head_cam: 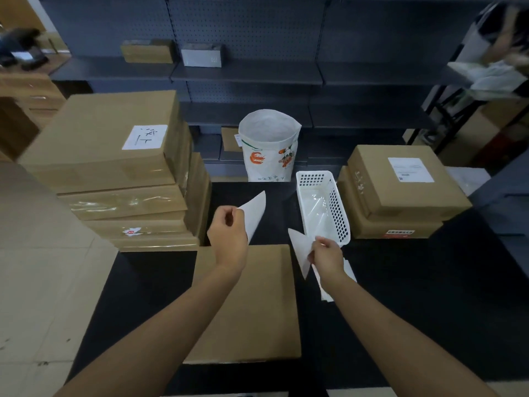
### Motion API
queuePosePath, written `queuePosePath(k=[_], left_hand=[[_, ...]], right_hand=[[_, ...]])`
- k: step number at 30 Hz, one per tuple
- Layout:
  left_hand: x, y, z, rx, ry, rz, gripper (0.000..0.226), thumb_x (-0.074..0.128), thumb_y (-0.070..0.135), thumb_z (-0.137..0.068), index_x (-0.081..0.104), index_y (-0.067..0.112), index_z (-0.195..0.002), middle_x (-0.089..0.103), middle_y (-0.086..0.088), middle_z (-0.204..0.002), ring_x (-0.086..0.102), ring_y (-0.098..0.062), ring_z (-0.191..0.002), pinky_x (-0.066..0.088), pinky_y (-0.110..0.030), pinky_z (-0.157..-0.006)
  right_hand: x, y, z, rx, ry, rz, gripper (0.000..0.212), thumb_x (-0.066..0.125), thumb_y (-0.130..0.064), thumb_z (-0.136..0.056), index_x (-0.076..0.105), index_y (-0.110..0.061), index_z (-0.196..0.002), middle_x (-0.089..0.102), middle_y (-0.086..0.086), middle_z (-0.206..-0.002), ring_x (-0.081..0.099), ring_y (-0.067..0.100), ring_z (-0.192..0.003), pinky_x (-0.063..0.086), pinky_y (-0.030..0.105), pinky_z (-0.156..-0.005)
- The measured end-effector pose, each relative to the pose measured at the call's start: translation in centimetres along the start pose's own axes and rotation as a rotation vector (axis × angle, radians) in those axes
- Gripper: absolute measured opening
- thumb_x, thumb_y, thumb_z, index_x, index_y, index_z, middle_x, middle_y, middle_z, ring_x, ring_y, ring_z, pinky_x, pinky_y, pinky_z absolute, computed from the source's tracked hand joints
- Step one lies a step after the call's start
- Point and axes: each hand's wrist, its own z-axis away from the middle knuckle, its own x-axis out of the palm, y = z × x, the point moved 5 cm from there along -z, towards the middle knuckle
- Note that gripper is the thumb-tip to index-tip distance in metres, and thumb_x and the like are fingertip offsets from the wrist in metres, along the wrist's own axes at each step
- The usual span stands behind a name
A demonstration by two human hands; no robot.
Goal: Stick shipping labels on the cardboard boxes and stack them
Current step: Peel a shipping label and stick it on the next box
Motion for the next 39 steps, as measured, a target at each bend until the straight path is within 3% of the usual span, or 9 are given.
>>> queuePosePath(k=[4, 8, 16, 21, 25, 28, 31, 35, 39], left_hand=[[3.9, -0.1, -0.7, 0.000, 0.042, -0.023, 0.010, 0.050, 0.017, -0.094, 0.058, 0.016, -0.088, 0.056, 0.000, -0.080, 0.052, -0.010, -0.076, 0.042, -0.021, -0.069], [8.1, 0.0, -0.9, -0.008, 0.098, -0.071, 0.010, 0.050, 0.012, -0.095, 0.058, 0.011, -0.090, 0.054, 0.002, -0.075, 0.050, -0.005, -0.066, 0.040, -0.004, -0.055], [13.1, -2.4, -0.8, -0.093, 0.144, -0.130, 0.010, 0.052, 0.013, -0.092, 0.058, 0.013, -0.084, 0.053, 0.000, -0.073, 0.047, -0.007, -0.064, 0.038, -0.005, -0.052], [13.7, -3.7, -1.0, -0.126, 0.132, -0.167, 0.012, 0.052, 0.010, -0.091, 0.057, 0.011, -0.081, 0.052, 0.001, -0.068, 0.045, -0.007, -0.059, 0.038, -0.007, -0.050], [14.1, -4.3, -1.6, -0.150, 0.124, -0.146, 0.014, 0.053, 0.013, -0.091, 0.057, 0.017, -0.078, 0.053, -0.004, -0.069, 0.048, -0.013, -0.063, 0.042, -0.022, -0.057], [14.3, -4.1, -1.3, -0.136, 0.114, -0.183, 0.012, 0.053, 0.013, -0.092, 0.057, 0.015, -0.080, 0.054, -0.002, -0.071, 0.049, -0.011, -0.064, 0.041, -0.015, -0.055], [14.3, -3.6, -1.1, -0.086, 0.075, -0.214, 0.009, 0.053, 0.013, -0.092, 0.059, 0.013, -0.084, 0.056, -0.001, -0.074, 0.052, -0.011, -0.068, 0.042, -0.017, -0.059], [13.9, -2.7, -0.1, 0.048, -0.086, -0.228, 0.014, 0.054, 0.012, -0.092, 0.062, 0.017, -0.081, 0.059, 0.004, -0.074, 0.054, -0.002, -0.067, 0.044, -0.014, -0.061], [12.1, -2.1, 0.9, 0.136, -0.247, -0.181, 0.014, 0.057, 0.014, -0.094, 0.064, 0.021, -0.084, 0.064, 0.006, -0.082, 0.058, -0.008, -0.077, 0.046, -0.022, -0.072]], right_hand=[[-1.9, -3.6, -4.6, -0.126, -0.001, 0.103, 0.020, 0.050, -0.008, -0.092, 0.061, -0.015, -0.107, 0.062, 0.000, -0.090, 0.062, 0.018, -0.081, 0.052, 0.034, -0.078], [-3.1, -6.3, -9.3, -0.245, -0.036, 0.269, 0.012, 0.055, -0.011, -0.093, 0.059, -0.014, -0.104, 0.063, 0.003, -0.102, 0.060, 0.021, -0.095, 0.050, 0.034, -0.089], [-0.9, -5.8, -14.7, -0.404, -0.304, 0.842, 0.030, 0.052, -0.032, -0.097, 0.063, -0.011, -0.115, 0.060, 0.008, -0.117, 0.059, 0.024, -0.104, 0.044, 0.026, -0.082], [-1.3, -5.9, -14.0, -0.630, -0.254, 1.243, 0.038, 0.035, -0.035, -0.102, 0.066, -0.014, -0.111, 0.058, 0.008, -0.110, 0.060, 0.026, -0.092, 0.046, 0.032, -0.068], [-1.6, -7.0, -13.5, -0.627, -0.162, 1.339, 0.040, 0.032, -0.035, -0.103, 0.065, -0.016, -0.111, 0.050, 0.011, -0.135, 0.064, 0.026, -0.088, 0.043, 0.029, -0.062], [-1.7, -8.3, -12.6, -0.657, -0.143, 1.212, 0.037, 0.034, -0.035, -0.102, 0.064, -0.014, -0.103, 0.064, 0.006, -0.109, 0.061, 0.022, -0.080, 0.044, 0.030, -0.063], [-0.2, -8.7, -10.5, -0.477, -0.332, 0.804, 0.037, 0.041, -0.045, -0.099, 0.064, -0.016, -0.096, 0.070, 0.002, -0.090, 0.063, 0.019, -0.077, 0.050, 0.031, -0.068], [2.9, -8.8, -7.0, -0.178, -0.567, 0.382, 0.045, 0.042, -0.055, -0.096, 0.063, -0.017, -0.085, 0.071, 0.001, -0.079, 0.069, 0.013, -0.064, 0.057, 0.023, -0.062], [3.9, -8.8, -5.3, -0.086, -0.549, 0.196, 0.032, 0.053, -0.040, -0.095, 0.063, -0.010, -0.093, 0.068, 0.003, -0.085, 0.068, 0.017, -0.072, 0.057, 0.022, -0.057]])
